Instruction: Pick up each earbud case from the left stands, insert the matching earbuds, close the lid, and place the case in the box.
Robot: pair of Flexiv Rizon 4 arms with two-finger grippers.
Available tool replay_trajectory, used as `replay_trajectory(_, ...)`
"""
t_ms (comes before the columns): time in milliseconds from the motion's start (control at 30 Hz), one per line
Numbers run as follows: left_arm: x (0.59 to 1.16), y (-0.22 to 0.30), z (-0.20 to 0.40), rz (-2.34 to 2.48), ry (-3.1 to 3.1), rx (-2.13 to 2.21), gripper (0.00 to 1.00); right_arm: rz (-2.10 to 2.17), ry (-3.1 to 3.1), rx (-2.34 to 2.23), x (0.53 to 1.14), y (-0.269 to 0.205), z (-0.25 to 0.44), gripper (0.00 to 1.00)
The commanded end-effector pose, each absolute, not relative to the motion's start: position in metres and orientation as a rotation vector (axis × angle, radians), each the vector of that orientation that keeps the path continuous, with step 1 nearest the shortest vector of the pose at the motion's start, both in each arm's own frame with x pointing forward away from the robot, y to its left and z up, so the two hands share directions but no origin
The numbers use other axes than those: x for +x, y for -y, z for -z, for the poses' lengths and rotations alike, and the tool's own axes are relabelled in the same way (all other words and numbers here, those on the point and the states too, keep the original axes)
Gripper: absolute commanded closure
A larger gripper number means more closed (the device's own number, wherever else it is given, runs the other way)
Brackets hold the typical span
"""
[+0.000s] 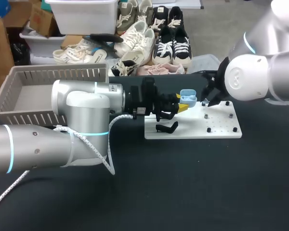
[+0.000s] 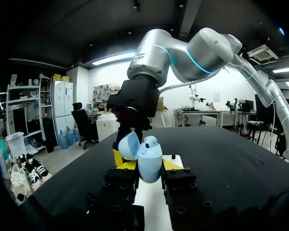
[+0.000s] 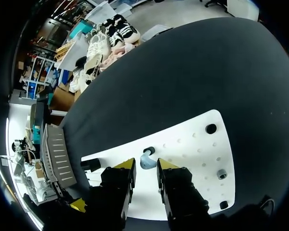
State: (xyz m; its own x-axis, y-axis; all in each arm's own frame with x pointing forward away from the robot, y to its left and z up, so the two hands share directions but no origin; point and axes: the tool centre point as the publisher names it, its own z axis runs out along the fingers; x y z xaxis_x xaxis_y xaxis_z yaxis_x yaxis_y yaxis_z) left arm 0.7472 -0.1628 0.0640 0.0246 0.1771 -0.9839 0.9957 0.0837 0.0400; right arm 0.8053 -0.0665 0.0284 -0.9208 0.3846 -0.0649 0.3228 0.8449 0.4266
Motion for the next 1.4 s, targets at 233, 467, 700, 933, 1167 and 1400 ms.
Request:
replay_trajectory(233,0.747,0.163,-0.063,1.029,-1.351,1.283,1.0,-0.633,-2.882,0.573,0.807,0.067,-0.025,0.74)
replay_trajectory(467,0.747,0.163,-0.063,1.029,-1.351,1.283,1.0,-0.632,-2.885,0.577,0.808,0.067,-0.024,0.76)
replay_trajectory(700,0.747,0.163,-0.063,1.029,-1.351,1.283,1.0,-0.63,-2.888,0.576,0.809,0.066,-0.024,0.84)
replay_trajectory(933,0.747,0.163,-0.063,1.029,-1.351,1.283,1.0,-0.63,-2.891,0.576,0.809,0.066,-0.024,1.0)
replay_trajectory(1167,0.747,0.163,-0.063,1.029,-1.351,1.283,1.0,-0.623,-2.884,0.581,0.807,0.067,-0.03,1.0)
replay_trajectory(1400,0.747,0.163,-0.063,1.029,-1.351,1.283,1.0,-0.624,-2.871,0.574,0.801,0.069,-0.04,1.0)
